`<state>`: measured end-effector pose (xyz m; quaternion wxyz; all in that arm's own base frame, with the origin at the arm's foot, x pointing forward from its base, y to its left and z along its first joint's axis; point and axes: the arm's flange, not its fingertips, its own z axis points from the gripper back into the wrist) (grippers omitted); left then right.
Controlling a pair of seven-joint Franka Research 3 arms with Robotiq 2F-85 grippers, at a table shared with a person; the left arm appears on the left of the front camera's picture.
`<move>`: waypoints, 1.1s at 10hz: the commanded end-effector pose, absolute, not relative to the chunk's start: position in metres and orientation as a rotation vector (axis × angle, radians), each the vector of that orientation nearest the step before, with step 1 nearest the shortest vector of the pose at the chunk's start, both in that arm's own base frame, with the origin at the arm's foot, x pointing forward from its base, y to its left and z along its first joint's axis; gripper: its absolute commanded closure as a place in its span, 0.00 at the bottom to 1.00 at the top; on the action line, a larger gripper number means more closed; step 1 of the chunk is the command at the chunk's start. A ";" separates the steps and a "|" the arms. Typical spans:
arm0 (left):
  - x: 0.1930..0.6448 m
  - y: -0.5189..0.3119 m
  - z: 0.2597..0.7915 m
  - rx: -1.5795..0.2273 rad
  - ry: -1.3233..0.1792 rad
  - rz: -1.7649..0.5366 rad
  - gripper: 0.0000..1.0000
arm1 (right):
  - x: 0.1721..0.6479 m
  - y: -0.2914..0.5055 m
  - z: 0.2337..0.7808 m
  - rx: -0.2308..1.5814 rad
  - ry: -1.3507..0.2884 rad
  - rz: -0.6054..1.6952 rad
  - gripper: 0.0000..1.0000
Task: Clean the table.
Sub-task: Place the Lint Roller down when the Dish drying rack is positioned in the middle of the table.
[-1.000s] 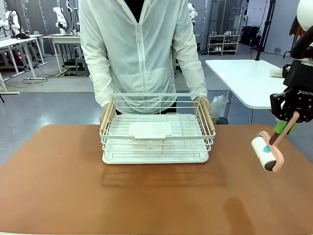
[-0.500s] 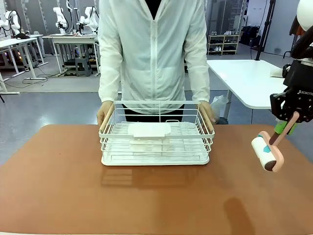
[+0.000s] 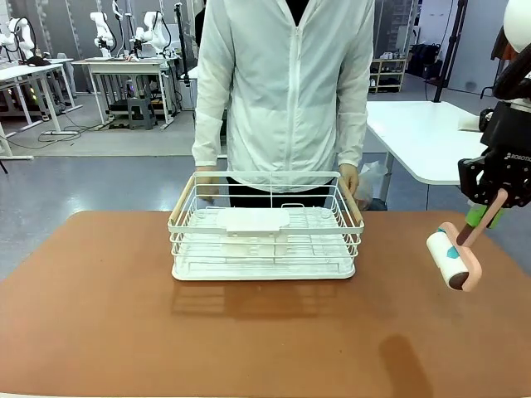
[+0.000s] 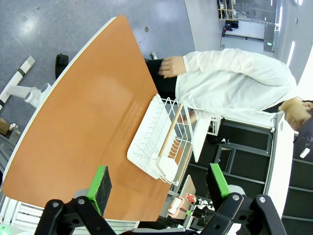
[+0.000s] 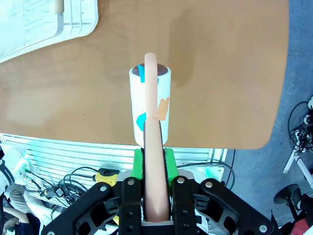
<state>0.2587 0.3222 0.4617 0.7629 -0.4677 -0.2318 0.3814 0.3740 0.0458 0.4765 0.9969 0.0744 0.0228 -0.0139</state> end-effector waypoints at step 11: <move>0.258 0.326 0.462 -1.034 -0.519 0.811 0.00 | 0.386 0.051 0.492 0.134 0.004 -0.098 0.79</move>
